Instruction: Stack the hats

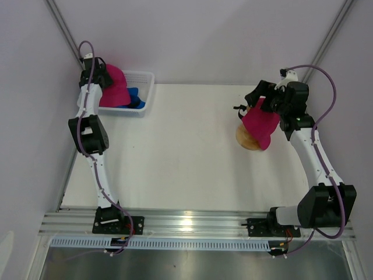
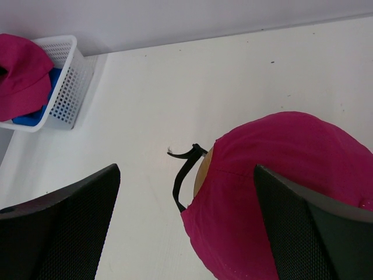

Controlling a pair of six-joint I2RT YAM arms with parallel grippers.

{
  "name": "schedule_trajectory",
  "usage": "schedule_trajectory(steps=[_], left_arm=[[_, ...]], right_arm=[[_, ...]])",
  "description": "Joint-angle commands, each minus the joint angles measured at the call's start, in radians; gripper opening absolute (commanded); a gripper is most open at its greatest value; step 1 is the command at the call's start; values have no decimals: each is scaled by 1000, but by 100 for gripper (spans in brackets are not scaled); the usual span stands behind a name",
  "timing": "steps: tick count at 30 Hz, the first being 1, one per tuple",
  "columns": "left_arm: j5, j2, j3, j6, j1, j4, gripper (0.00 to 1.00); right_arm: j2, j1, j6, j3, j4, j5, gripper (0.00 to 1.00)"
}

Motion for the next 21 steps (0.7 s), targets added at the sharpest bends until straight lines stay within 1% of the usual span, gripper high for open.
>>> schedule_trajectory(steps=[1, 3, 4, 6, 7, 8, 12, 16, 18, 21], left_arm=[[45, 9, 58, -20, 3, 18, 56], [49, 8, 56, -35, 5, 26, 46], [52, 6, 55, -40, 5, 26, 36], [68, -3, 46, -45, 5, 38, 26], [72, -6, 46, -46, 5, 44, 12], [75, -7, 46, -46, 5, 44, 2], [101, -24, 41, -51, 3, 59, 1], [117, -79, 14, -69, 5, 67, 1], [120, -138, -8, -86, 5, 78, 1], [120, -233, -71, -104, 5, 112, 1]], right_arm=[[-34, 7, -3, 42, 6, 42, 100], [-55, 10, -6, 39, -5, 57, 99], [-64, 10, -8, 36, -15, 63, 99], [-96, 12, -6, 24, -20, 80, 99], [-109, 13, 0, 7, -17, 86, 99], [-121, 13, 6, -2, -15, 92, 99], [-196, 15, 52, -53, -18, 130, 99], [-296, 15, 88, -116, -51, 169, 99], [-360, 15, 91, -166, -48, 181, 99], [-417, 13, 89, -188, -77, 192, 99]])
